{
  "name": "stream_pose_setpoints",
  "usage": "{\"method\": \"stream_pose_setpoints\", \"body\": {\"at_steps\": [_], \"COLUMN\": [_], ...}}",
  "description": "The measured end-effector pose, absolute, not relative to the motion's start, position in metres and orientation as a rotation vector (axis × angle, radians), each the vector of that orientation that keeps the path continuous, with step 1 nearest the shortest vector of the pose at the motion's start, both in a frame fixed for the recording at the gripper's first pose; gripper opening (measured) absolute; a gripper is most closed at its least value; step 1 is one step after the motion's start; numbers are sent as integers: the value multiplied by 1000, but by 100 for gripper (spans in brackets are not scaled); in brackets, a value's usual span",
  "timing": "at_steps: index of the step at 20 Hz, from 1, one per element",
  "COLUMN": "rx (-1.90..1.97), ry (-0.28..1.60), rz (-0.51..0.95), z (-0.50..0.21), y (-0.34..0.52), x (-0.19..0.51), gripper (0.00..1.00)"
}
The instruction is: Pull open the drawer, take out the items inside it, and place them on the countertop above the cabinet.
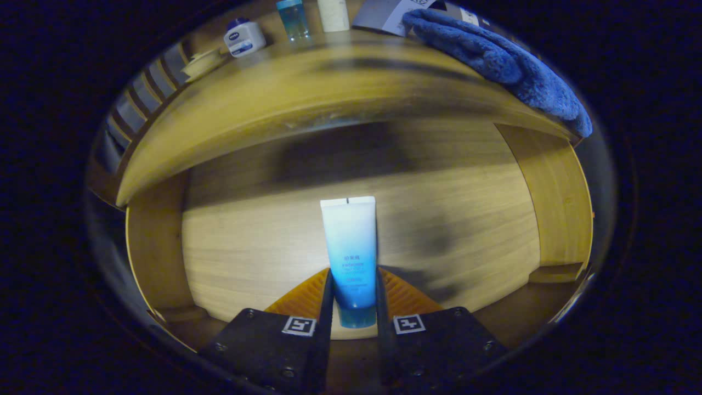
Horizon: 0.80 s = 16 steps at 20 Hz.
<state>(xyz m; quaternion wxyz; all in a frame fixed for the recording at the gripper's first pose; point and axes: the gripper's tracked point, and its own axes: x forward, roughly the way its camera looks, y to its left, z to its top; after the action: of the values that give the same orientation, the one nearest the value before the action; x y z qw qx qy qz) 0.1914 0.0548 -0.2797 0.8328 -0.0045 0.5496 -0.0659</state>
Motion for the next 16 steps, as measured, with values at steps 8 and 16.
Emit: {"method": "stream_pose_setpoints", "body": {"at_steps": [8,16], "rx": [218,244], "ry": [1022,807], "rz": [8,96], "z": [-219,-148], "y": [99,99], "x": [170,143], "gripper": [37,37]}}
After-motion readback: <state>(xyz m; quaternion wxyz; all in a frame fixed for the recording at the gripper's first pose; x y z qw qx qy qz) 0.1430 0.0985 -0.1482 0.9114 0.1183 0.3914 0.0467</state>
